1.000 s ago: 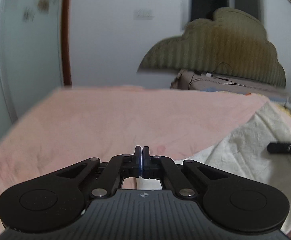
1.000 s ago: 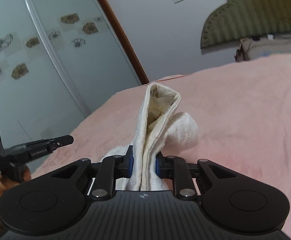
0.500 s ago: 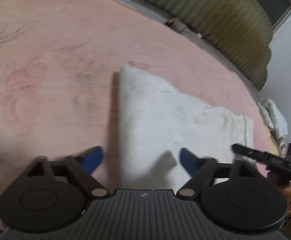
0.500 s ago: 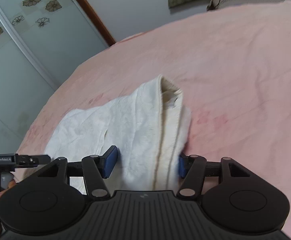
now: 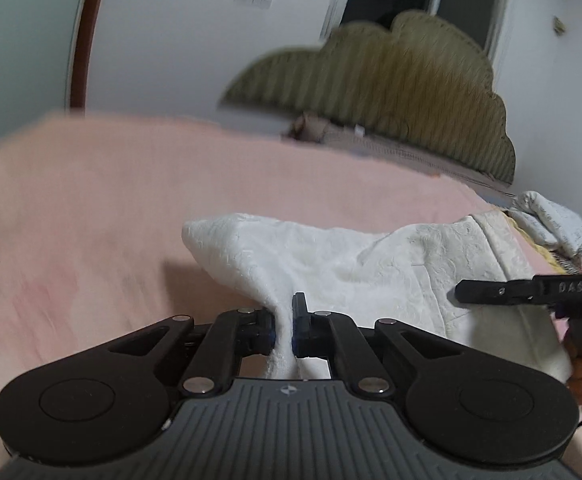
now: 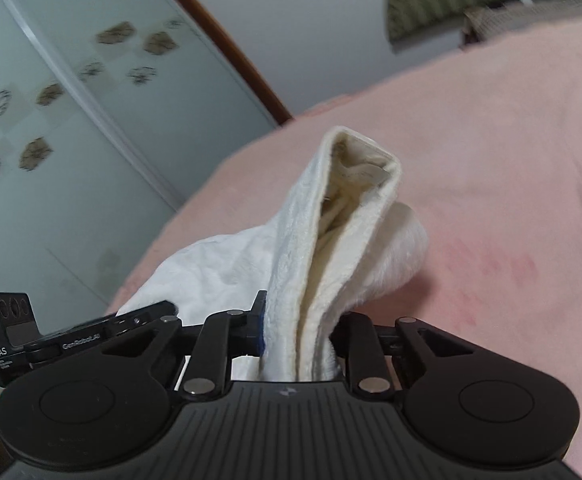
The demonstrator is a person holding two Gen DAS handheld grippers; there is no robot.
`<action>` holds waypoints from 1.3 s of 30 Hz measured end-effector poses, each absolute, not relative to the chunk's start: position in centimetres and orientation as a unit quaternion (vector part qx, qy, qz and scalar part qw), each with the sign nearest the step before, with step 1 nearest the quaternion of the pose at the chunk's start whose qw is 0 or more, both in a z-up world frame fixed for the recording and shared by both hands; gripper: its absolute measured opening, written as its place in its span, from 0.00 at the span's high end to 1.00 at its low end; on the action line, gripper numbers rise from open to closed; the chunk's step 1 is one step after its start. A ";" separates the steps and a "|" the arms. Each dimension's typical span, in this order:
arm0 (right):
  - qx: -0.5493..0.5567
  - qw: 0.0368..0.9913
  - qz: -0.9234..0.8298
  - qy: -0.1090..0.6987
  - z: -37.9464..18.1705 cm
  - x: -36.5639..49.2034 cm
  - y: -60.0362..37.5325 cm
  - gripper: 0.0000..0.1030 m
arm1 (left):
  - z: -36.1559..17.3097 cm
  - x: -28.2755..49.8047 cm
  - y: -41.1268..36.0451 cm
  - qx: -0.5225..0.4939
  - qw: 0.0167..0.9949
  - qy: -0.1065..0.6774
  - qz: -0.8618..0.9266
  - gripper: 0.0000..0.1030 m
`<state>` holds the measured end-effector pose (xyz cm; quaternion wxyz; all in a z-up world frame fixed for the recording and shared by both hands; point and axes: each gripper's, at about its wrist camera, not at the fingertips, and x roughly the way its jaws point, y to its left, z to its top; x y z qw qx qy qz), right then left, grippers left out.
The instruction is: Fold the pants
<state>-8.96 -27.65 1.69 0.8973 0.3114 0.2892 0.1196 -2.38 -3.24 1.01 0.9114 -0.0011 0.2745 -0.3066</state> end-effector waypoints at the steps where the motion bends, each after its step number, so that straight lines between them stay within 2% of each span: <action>1: 0.308 0.900 0.128 0.282 2.3 -8.3 -27.6 0.81 | 1.9 -2.4 -3.3 0.014 0.920 0.253 -0.299 0.94; 3: 0.300 0.904 0.145 0.267 3.3 -6.7 -27.4 0.81 | 3.3 -1.3 -2.8 0.023 0.930 0.229 -0.288 0.93; 7: 0.296 0.907 0.161 0.252 4.4 -1.2 -27.0 0.81 | 5.2 3.4 -1.8 0.013 0.934 0.246 -0.260 0.91; 13: 0.305 0.899 0.140 0.282 2.0 6.8 -26.2 0.81 | 3.8 10.0 -2.8 0.065 0.934 0.277 -0.216 0.88; 14: 0.305 0.896 0.128 0.296 1.1 7.7 -26.0 0.79 | 2.7 11.0 -3.2 0.076 0.929 0.296 -0.210 0.82; 15: 0.304 0.892 0.108 0.317 0.1 8.5 -25.8 0.75 | 1.6 11.9 -3.7 0.089 0.923 0.315 -0.201 0.71; 16: 0.297 0.888 0.083 0.341 -0.9 9.0 -25.6 0.66 | 0.4 12.5 -3.6 0.106 0.918 0.330 -0.192 0.64; 17: 0.287 0.887 0.061 0.357 -1.7 9.1 -25.6 0.61 | -0.4 12.7 -3.5 0.122 0.917 0.337 -0.175 0.57; 19: 0.290 0.893 0.046 0.342 -2.1 7.8 -26.1 0.51 | -0.8 11.9 -2.3 0.123 0.925 0.326 -0.154 0.56; 21: 0.260 0.912 0.007 0.317 -0.7 5.6 -26.2 0.49 | -0.1 10.4 -1.0 0.108 0.933 0.311 -0.145 0.53; 23: 0.178 0.943 -0.042 0.277 1.7 3.3 -24.6 0.48 | 0.6 9.1 -0.2 0.090 0.937 0.303 -0.145 0.51; 26: 0.092 0.967 0.005 0.238 4.1 1.5 -21.0 0.48 | 0.1 8.8 -2.0 0.101 0.926 0.322 -0.167 0.35; 28: 0.073 0.959 0.070 0.265 3.6 1.6 -19.0 0.50 | -1.9 9.4 -3.3 0.139 0.915 0.342 -0.161 0.31; 30: 0.049 0.943 0.069 0.322 1.8 2.8 -17.9 0.51 | -2.0 9.6 -2.9 0.126 0.921 0.338 -0.146 0.28; 32: 0.072 0.939 0.049 0.334 0.4 2.8 -18.8 0.52 | -0.7 8.9 -2.0 0.097 0.925 0.336 -0.145 0.30; 34: 0.121 0.938 0.026 0.325 1.0 1.7 -19.5 0.51 | 0.5 7.5 -1.3 0.100 0.932 0.317 -0.146 0.26; 36: 0.097 0.949 0.021 0.300 2.6 0.6 -18.0 0.50 | 1.0 6.2 -1.2 0.113 0.936 0.303 -0.140 0.11; 39: 0.076 0.949 0.054 0.301 3.0 0.3 -16.6 0.50 | 0.4 5.8 -2.3 0.136 0.934 0.306 -0.127 0.06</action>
